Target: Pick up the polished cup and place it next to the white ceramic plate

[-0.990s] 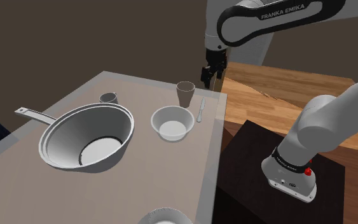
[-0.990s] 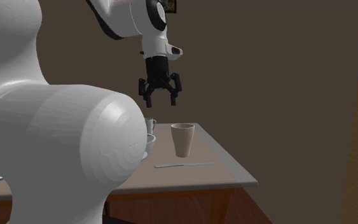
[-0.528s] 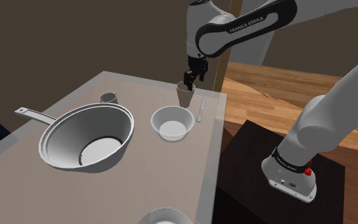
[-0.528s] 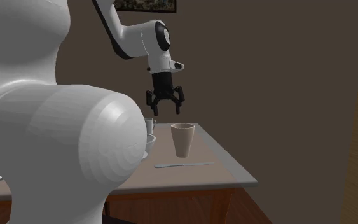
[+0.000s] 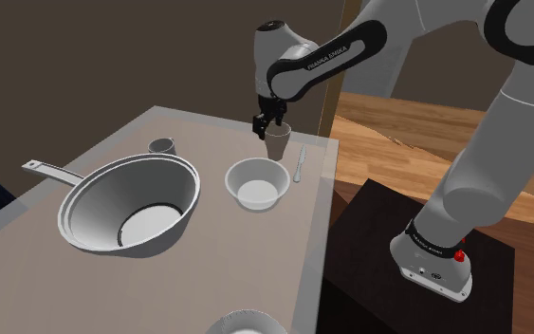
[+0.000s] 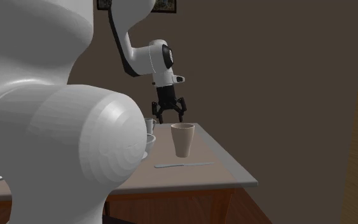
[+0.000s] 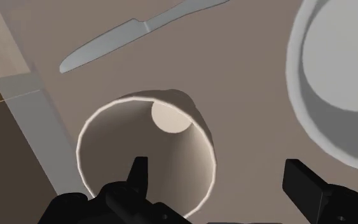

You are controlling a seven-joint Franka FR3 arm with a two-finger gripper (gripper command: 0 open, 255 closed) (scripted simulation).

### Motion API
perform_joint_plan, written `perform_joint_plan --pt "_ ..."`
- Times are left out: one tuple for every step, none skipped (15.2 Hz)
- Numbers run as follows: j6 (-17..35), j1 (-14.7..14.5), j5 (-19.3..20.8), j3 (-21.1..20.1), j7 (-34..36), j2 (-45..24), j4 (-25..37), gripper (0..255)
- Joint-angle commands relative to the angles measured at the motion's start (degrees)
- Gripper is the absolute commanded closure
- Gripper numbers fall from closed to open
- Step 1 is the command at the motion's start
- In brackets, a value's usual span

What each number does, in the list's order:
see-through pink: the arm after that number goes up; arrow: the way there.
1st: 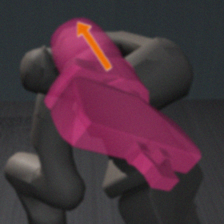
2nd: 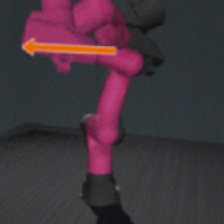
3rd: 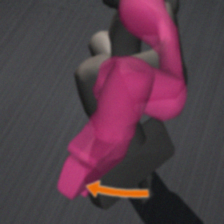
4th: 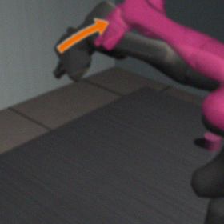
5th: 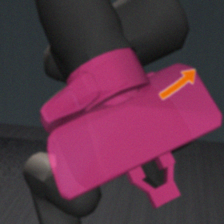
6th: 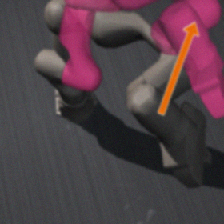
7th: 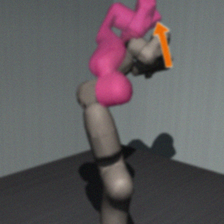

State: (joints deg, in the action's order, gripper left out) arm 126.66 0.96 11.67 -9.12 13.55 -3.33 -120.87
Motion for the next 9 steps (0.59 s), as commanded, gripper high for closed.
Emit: perform_joint_plan --pt "1.3 0.0 0.5 0.1 0.3 -1.2 0.0 0" --pt "2.0 0.1 0.7 0.1 0.4 -1.6 -0.3 0" --pt "2.7 0.1 0.9 0.2 0.5 -2.0 -0.6 0" --pt "3.4 0.2 1.1 0.3 0.7 -2.4 -0.8 0" --pt "4.1 0.2 1.3 0.3 0.8 -2.9 -1.1 0" --pt "5.2 0.3 1.6 0.5 1.0 -3.6 -1.5 0" --pt "5.2 0.3 1.6 0.5 1.0 -3.6 -1.5 0" --pt "5.2 0.3 1.6 0.5 1.0 -3.6 -1.5 0" --pt "5.2 0.2 1.6 0.5 1.0 -3.6 -1.5 0"
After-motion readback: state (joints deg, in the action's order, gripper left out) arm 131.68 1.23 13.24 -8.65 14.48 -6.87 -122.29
